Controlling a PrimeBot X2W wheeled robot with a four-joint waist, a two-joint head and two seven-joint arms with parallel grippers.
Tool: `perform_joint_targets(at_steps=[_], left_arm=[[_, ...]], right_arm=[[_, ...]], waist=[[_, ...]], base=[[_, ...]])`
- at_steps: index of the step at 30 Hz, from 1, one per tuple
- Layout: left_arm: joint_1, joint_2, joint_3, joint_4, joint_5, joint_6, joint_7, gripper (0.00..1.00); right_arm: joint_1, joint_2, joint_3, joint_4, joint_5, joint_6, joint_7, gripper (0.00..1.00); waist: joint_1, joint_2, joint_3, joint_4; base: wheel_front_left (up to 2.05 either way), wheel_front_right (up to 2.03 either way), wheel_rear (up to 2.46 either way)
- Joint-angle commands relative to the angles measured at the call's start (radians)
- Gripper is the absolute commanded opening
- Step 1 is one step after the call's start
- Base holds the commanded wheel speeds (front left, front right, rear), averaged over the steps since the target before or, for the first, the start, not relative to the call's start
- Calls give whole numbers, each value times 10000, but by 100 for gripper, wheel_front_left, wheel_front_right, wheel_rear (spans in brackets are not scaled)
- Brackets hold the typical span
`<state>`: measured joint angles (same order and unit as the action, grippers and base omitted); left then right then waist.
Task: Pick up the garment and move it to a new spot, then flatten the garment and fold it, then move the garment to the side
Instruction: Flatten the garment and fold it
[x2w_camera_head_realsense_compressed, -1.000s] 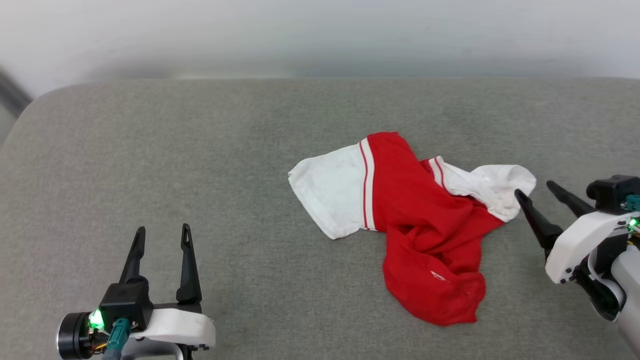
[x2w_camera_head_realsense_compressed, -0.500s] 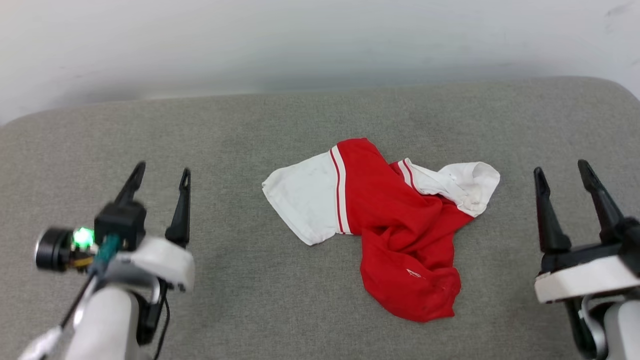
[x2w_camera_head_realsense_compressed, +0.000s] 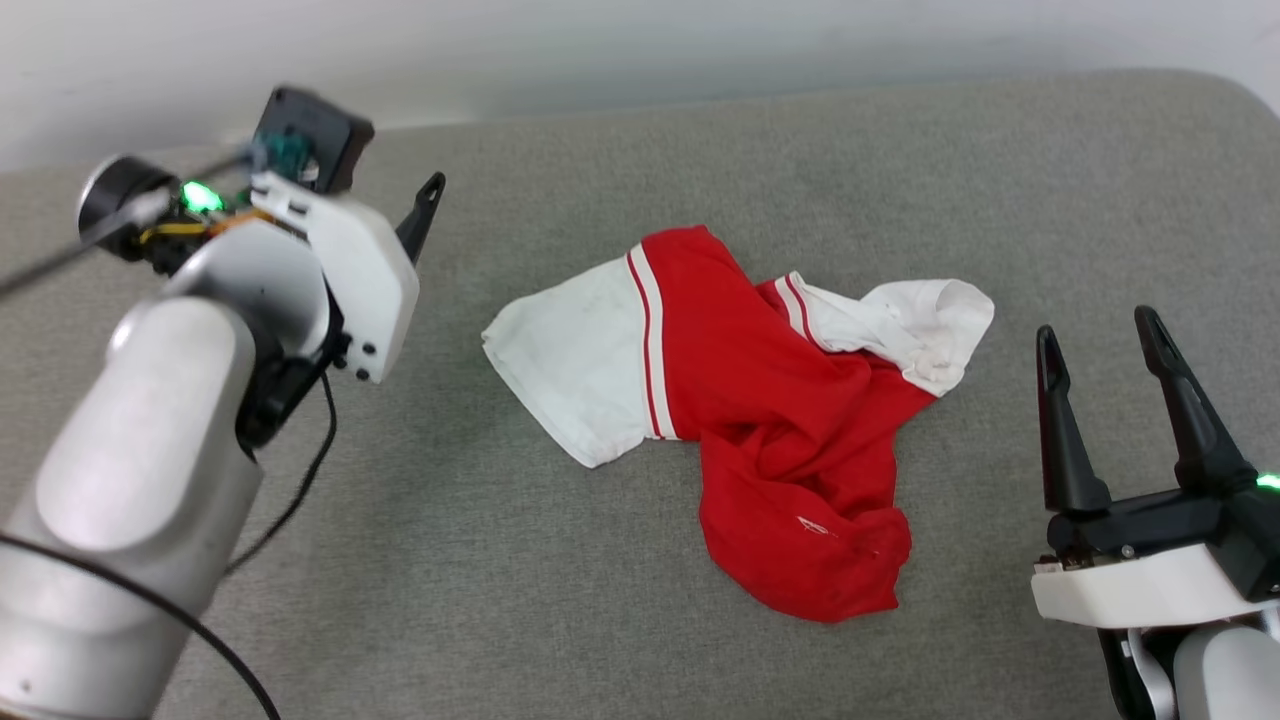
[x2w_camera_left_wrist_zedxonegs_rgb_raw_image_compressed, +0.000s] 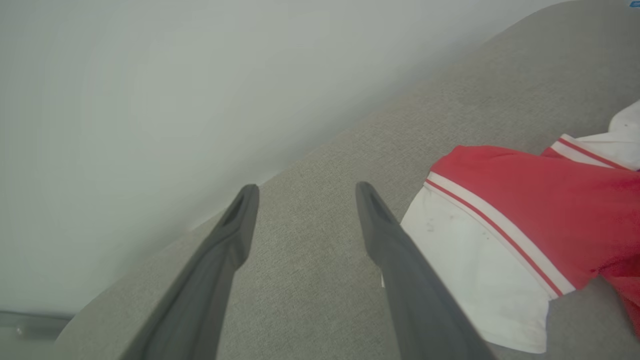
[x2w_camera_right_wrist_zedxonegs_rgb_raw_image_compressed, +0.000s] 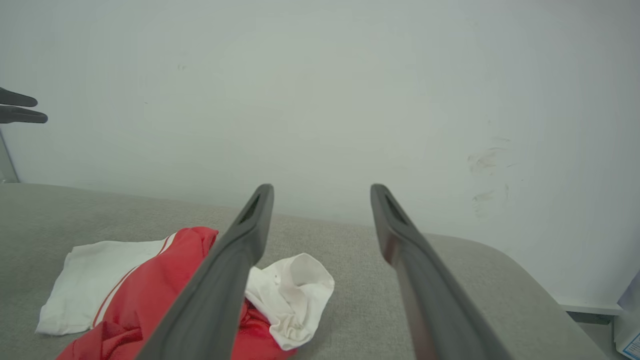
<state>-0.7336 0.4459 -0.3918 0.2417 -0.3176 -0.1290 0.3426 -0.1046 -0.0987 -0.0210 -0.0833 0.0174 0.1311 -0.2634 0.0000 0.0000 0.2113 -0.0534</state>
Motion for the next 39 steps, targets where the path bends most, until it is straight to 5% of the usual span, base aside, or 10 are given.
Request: perform_joint_targets(at_steps=[1,15,26,27,28,39], left_arm=[[-635,302,-709,141,-766,8,719,100],[-3733,1328,-4735,1203,-5170,5,5481,100],[-3918,1579,-7231,1992,-5711,4,5988,100],[-3937,1581,-7396,2050,-5768,4,5877,42],[-3949,1576,-7532,2084,-5843,4,5771,0],[-4099,2237,-7707,1589,-6744,3,3271,0]], right_arm=[[-214,78,47,-146,-119,-7,-17,100],[-930,260,372,-375,-474,-7,-18,100],[-1343,392,551,-166,-489,-7,-18,100],[-1374,398,530,-149,-495,-7,-18,100],[-1396,403,495,-119,-498,-7,-18,100],[-846,441,78,73,-583,-7,-17,100]], waist=[[0,0,367,-176],[0,0,1943,-825],[0,0,2422,-1070],[0,0,2419,-1051],[0,0,2399,-1008],[0,0,1315,-192]], base=[[0,0,0],[0,0,0],[0,0,0],[0,0,0],[0,0,0],[0,0,0]])
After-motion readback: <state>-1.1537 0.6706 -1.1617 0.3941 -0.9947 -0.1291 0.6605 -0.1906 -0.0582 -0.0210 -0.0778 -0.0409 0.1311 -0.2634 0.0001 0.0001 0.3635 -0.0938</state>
